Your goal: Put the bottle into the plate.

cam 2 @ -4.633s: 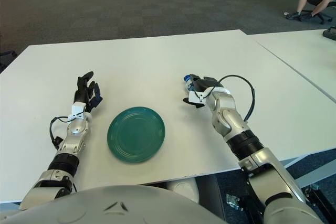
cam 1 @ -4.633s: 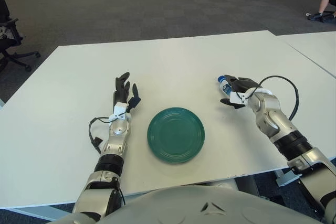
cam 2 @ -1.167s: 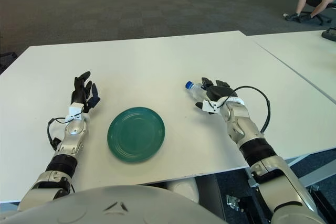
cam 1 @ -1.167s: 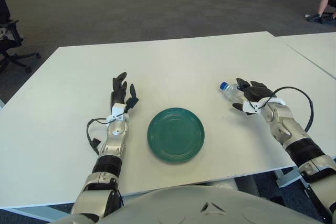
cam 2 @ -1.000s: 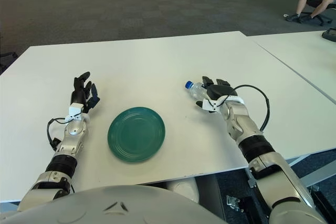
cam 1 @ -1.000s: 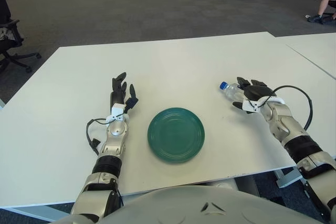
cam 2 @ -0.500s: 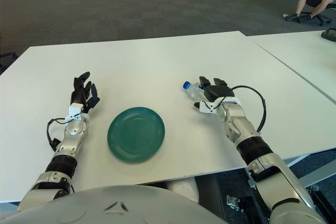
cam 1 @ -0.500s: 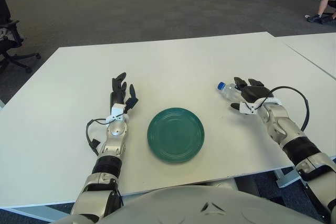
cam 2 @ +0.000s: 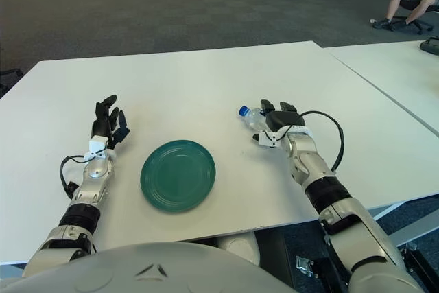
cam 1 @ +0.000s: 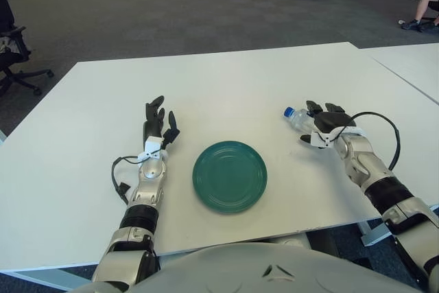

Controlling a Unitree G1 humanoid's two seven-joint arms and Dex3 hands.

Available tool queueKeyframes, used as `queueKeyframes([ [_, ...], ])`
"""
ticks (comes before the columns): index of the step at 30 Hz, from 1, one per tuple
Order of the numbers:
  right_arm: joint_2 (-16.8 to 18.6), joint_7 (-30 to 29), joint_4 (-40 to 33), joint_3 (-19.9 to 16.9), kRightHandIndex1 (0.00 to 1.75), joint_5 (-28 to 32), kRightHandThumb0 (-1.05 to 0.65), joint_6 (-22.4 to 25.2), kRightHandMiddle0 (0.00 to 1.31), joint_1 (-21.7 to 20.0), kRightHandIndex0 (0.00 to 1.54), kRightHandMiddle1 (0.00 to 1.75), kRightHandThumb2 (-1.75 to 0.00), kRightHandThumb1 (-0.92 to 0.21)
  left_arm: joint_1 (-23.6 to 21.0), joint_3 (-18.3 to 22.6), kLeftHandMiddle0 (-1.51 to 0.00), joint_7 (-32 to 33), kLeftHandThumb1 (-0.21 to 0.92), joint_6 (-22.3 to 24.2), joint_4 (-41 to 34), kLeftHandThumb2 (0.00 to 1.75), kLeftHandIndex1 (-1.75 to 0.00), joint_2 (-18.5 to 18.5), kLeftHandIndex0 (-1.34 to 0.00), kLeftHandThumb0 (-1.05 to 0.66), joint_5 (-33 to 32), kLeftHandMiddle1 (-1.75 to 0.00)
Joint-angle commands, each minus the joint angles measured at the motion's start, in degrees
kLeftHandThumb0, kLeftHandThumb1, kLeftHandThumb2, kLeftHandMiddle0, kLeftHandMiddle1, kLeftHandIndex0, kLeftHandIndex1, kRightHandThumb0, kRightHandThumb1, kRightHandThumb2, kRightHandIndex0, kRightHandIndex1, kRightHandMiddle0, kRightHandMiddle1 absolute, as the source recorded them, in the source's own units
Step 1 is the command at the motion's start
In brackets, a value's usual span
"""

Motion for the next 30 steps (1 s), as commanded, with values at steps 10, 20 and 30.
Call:
queueKeyframes([
  [10, 1.1, 3.5, 5.0, 5.3, 0.00, -1.3, -1.05, -2.2, 0.00, 3.1, 0.00, 0.00, -0.71, -0.92, 0.0, 0.5, -0.38, 0.5, 0.92, 0.6, -1.1, 0.84, -0.79, 0.4, 0.00, -0.74, 0.5, 0.00],
  [20, 1.7, 3.8, 6.4, 5.9, 0.00, -1.8, -1.05, -2.3, 0.00, 2.0, 0.00, 0.00, -0.70, -0.92, 0.3, 0.3, -0.37, 1.2, 0.92, 0.7, -1.8, 0.85, -0.79, 0.3, 0.00, -0.76, 1.1, 0.00],
  [30, 4.0, 3.5, 12.5, 5.2, 0.04, 0.4, -1.05, -4.7, 0.02, -2.3, 0.08, 0.12, -0.70, -0.92, 0.6, 0.6, -0.38, 1.1, 0.92, 1.5, -2.3, 0.84, -0.81, 0.3, 0.00, -0.75, 0.9, -0.01],
])
